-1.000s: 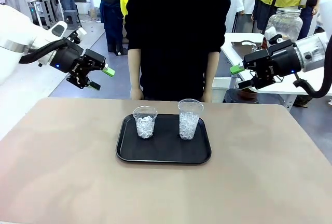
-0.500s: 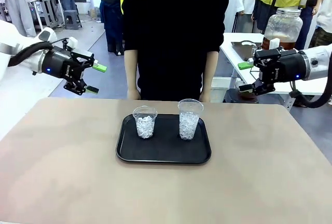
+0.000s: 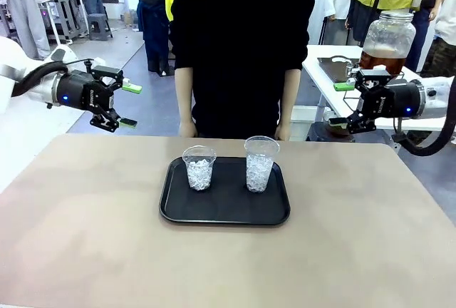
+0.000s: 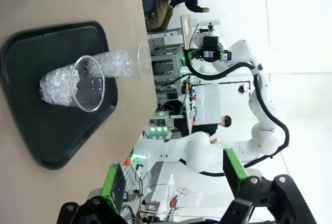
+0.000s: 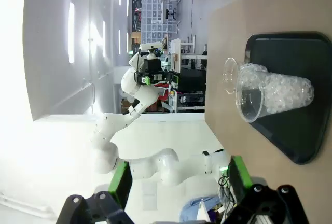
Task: Pour the drink into the iced cup.
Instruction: Pick up the iced cup indicated by the human and present it to them.
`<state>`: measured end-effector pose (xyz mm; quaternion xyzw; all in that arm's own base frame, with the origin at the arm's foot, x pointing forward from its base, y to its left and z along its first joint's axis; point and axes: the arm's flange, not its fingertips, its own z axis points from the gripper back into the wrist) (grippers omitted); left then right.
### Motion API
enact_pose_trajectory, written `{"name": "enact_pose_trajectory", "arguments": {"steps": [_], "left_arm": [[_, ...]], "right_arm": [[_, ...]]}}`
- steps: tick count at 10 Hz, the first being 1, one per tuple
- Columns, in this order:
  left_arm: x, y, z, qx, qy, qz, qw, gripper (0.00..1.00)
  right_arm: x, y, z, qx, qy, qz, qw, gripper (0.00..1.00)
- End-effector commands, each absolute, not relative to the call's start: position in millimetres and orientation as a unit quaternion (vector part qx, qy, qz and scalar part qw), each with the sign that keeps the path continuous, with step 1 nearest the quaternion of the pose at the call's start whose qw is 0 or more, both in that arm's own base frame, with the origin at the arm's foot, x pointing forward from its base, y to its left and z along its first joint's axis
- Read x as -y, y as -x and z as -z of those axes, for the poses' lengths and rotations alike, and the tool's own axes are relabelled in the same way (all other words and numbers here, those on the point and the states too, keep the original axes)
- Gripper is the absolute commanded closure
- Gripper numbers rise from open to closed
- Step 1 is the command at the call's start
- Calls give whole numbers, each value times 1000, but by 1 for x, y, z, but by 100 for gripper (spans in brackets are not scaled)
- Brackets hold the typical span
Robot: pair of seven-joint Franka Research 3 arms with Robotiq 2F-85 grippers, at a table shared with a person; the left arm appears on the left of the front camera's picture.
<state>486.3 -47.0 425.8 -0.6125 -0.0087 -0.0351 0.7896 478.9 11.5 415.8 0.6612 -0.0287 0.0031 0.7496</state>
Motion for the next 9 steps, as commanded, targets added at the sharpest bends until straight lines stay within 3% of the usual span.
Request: {"name": "enact_pose_trajectory", "arguments": {"steps": [1,7,9], "left_arm": [[41,-505,-424,23,626,36,779,0],[34,-523,-419,24,645,28,763,0],[37,-522,-418,25,630,26,776,0]], "right_arm": [[-8,-498,-418,19,-675,7,737,0],[-1,-513,-417,25,-687,43,725,0],[-2,-508,-413,27,-671,12,740,0]]}}
